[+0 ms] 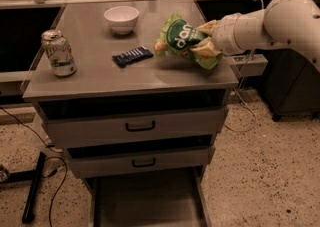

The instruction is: Pick green rice chip bag from bottom drawer and place on counter

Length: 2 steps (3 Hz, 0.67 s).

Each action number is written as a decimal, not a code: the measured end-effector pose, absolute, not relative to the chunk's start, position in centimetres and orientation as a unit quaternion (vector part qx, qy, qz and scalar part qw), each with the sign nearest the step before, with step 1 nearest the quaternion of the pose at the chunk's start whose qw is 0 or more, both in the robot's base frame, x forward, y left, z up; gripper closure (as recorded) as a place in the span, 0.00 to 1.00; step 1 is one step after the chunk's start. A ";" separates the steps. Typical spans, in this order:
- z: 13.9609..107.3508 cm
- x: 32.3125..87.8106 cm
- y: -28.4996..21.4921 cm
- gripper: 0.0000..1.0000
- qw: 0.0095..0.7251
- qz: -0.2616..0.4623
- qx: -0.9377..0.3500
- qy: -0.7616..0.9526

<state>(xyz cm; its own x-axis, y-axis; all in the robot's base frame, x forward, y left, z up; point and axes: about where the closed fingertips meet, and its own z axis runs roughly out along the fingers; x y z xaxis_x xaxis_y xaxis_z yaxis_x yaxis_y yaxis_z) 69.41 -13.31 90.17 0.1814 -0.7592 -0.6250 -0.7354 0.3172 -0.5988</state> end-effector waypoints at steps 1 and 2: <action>89.1 71.9 -13.6 1.00 0.500 -0.021 -0.554 0.665; 89.0 72.0 -13.4 0.82 0.499 -0.017 -0.552 0.667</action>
Offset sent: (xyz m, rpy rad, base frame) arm 0.0205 -0.0020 -0.0090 0.0164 0.0119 -0.0652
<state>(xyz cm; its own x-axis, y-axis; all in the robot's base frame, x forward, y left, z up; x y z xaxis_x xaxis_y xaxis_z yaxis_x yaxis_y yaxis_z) 71.98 -13.37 88.98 0.1085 -0.7540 -0.6478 -0.7198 0.3899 -0.5743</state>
